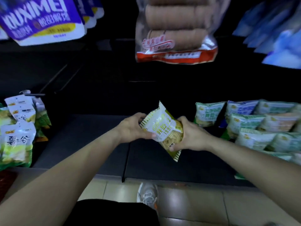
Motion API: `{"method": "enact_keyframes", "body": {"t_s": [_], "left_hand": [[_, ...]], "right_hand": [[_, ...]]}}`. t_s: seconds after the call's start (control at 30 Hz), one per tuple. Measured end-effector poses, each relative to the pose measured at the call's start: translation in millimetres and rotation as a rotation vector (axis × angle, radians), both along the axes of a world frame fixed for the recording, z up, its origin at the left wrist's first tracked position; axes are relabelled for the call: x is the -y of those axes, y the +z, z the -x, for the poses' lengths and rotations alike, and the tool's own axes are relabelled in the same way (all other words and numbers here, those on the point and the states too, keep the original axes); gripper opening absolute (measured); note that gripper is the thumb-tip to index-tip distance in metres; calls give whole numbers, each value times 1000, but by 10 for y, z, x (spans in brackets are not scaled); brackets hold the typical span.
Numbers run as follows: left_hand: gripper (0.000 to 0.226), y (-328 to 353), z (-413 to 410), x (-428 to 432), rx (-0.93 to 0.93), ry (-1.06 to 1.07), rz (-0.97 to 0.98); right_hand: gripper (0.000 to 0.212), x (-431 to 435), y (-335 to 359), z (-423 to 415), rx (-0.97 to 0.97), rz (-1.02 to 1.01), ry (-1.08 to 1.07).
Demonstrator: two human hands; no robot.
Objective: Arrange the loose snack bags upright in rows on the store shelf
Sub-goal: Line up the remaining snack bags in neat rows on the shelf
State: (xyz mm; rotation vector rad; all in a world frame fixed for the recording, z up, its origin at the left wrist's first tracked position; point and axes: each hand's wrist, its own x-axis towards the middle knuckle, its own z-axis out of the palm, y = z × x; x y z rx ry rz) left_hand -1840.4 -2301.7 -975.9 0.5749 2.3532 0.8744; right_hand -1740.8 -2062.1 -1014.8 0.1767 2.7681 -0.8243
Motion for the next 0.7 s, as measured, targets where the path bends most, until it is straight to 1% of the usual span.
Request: {"method": "enact_keyframes", "body": {"t_s": [0.1, 0.17, 0.2, 0.23, 0.3, 0.37, 0.43, 0.53, 0.6, 0.7], "left_hand": [[77, 243, -206, -350, 85, -47, -256], [72, 384, -296, -595, 40, -68, -298], [70, 431, -326, -719, -34, -76, -259], [67, 463, -358, -840, -132, -88, -185], [69, 481, -427, -1077, -305, -127, -12], [86, 407, -468, -1315, -405, -190, 156], [98, 268, -477, -1547, -441, -228, 281], [97, -14, -456, -1910, -442, -264, 363], [97, -235, -434, -2132, -459, -318, 404], [102, -571, -347, -2398, -444, -346, 426]], "right_hand": [[105, -202, 398, -338, -60, 0, -44], [111, -390, 583, -550, -74, -32, -53], [113, -507, 647, -657, -79, -69, -53], [110, -640, 680, -774, -83, -123, -53], [95, -931, 653, -1002, -81, -248, -65], [84, -1221, 568, -1193, -19, -310, -103], [80, -1484, 486, -1327, 111, -303, -143], [77, -1806, 373, -1488, 241, -345, -143], [73, -1962, 297, -1569, 273, -365, -126], [66, -2136, 211, -1612, 260, -311, -168]]}}
